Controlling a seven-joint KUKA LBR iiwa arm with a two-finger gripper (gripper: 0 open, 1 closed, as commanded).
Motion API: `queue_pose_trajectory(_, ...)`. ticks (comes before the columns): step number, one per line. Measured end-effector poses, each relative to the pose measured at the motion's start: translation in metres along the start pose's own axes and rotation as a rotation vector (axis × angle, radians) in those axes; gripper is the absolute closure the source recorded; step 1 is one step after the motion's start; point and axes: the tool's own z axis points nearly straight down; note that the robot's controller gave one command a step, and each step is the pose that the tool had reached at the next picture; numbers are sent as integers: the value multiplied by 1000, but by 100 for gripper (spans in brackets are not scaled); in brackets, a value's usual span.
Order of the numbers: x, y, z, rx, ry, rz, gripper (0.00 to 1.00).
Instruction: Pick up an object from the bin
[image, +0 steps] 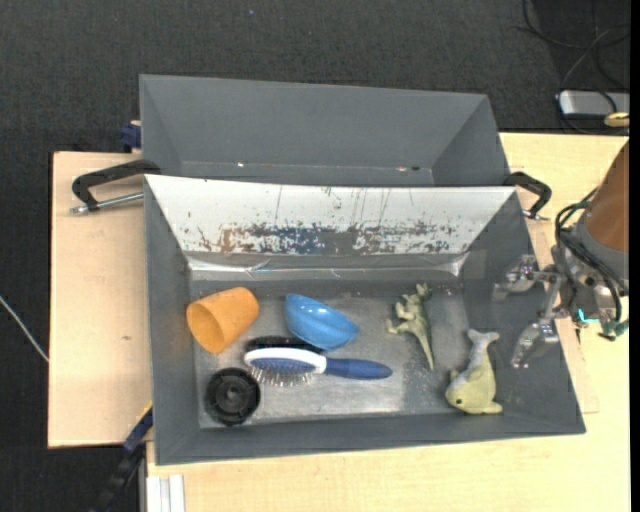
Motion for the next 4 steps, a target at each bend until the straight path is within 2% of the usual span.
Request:
queue_pose_trajectory(1,1,4,137,3,-9,-494,0)
queue_pose_trajectory(2,9,21,107,5,-11,-753,0)
queue_pose_trajectory(3,9,31,108,6,-10,-1006,0)
queue_pose_trajectory(4,2,38,138,2,-7,-1227,0)
